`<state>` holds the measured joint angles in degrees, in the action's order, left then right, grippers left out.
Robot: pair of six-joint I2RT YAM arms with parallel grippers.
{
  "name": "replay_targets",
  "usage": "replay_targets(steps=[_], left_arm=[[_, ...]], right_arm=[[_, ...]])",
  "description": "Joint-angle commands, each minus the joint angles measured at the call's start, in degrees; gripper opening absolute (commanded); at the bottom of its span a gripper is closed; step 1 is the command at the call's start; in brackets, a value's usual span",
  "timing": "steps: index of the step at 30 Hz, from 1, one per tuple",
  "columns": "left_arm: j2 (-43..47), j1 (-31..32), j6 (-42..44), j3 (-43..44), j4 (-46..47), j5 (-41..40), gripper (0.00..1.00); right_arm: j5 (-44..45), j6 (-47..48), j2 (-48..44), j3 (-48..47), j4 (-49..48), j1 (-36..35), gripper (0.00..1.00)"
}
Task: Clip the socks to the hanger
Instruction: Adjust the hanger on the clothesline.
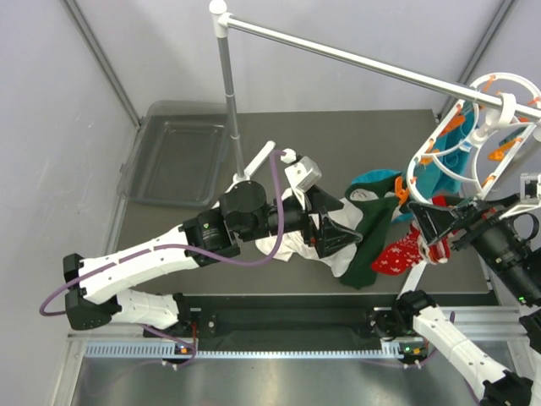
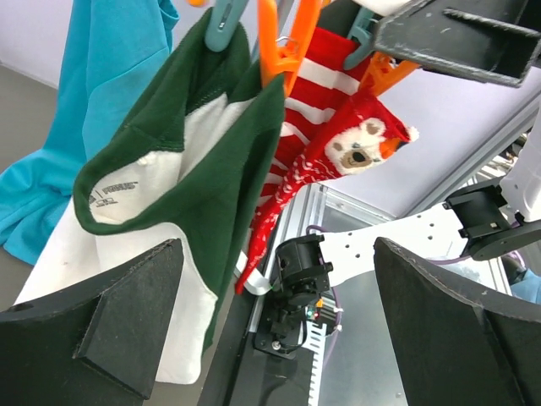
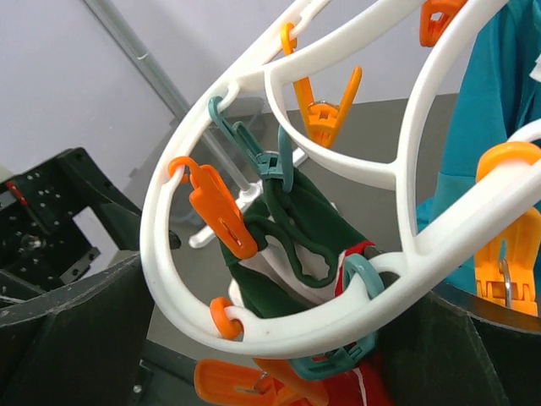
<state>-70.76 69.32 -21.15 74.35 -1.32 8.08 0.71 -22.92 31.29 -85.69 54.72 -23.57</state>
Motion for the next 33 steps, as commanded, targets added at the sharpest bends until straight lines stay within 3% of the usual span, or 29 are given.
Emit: replay_targets(steps=[1,10,17,21,25,29,33], left_arm=[[1.2,0.1,-1.7,0.2,2.6,-0.1,0.98],[3.0,0.0,-2.6,-1.0,3.5,-0.6,0.98],[4.3,0.0,-2.7,-2.3,4.0,-0.9,0.98],[5.3,0.1,-2.7,-3.8,4.3,-1.5,0.98],[6.4,0.0,-2.9,-4.7,4.8,-0.5,0.97],[7.5,0.0,-2.8,-6.5,6.2,-0.1,0.96],[7.0,0.1,-1.2,-10.2,12.2,0.6,0.97]], right_arm=[[1.2,-7.6,0.9,-3.3,6.9,-0.6,1.0],[3.6,-17.6,4.3,-9.1,17.6,-0.8,1.0],[3.6,-26.5,4.1,-9.1,14.7,-1.6,1.0],[3.0,-25.4,2.6,-2.8,9.9,-2.0,1.0],[-6.4,-13.5,0.5,4.5,3.2,-2.5,1.0],[-3.1,-2.0,-6.0,12.5,-1.8,-2.5,1.0],[-0.9,-0.4,-10.6,14.4,-6.5,-2.5,1.0]])
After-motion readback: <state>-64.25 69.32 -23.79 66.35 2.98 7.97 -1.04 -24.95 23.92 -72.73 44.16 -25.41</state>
